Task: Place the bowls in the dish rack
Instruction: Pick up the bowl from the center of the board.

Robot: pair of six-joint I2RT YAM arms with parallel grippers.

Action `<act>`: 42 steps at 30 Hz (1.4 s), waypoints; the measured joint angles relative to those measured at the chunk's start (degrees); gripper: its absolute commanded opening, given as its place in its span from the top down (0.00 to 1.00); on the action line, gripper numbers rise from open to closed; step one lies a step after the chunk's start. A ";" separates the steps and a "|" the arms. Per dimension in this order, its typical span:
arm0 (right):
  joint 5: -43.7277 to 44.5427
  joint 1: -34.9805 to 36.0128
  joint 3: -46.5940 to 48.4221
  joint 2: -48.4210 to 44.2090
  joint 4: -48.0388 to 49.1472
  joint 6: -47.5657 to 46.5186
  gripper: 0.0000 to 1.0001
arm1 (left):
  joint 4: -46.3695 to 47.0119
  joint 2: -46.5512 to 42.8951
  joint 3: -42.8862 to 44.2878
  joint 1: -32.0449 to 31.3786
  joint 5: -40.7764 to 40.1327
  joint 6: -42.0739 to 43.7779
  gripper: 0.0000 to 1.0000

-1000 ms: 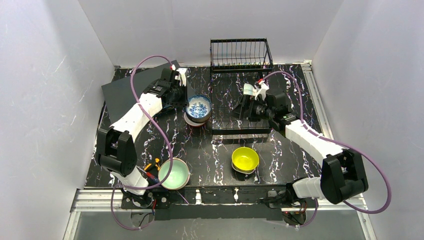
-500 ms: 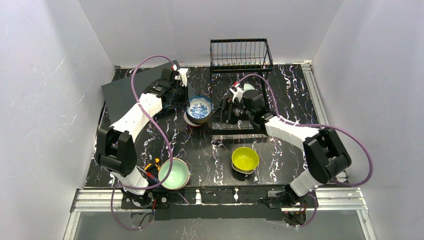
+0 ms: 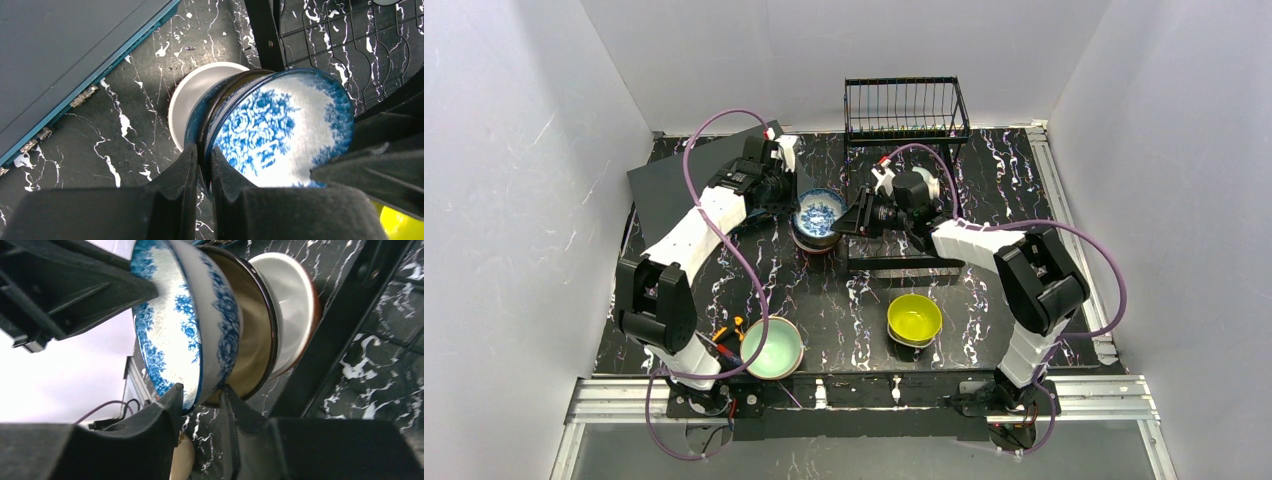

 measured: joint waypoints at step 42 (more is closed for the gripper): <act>8.09 -0.63 2.71 -9.79 -12.44 -6.38 0.46 | 0.57 -0.15 1.03 -1.09 5.42 -1.07 1.00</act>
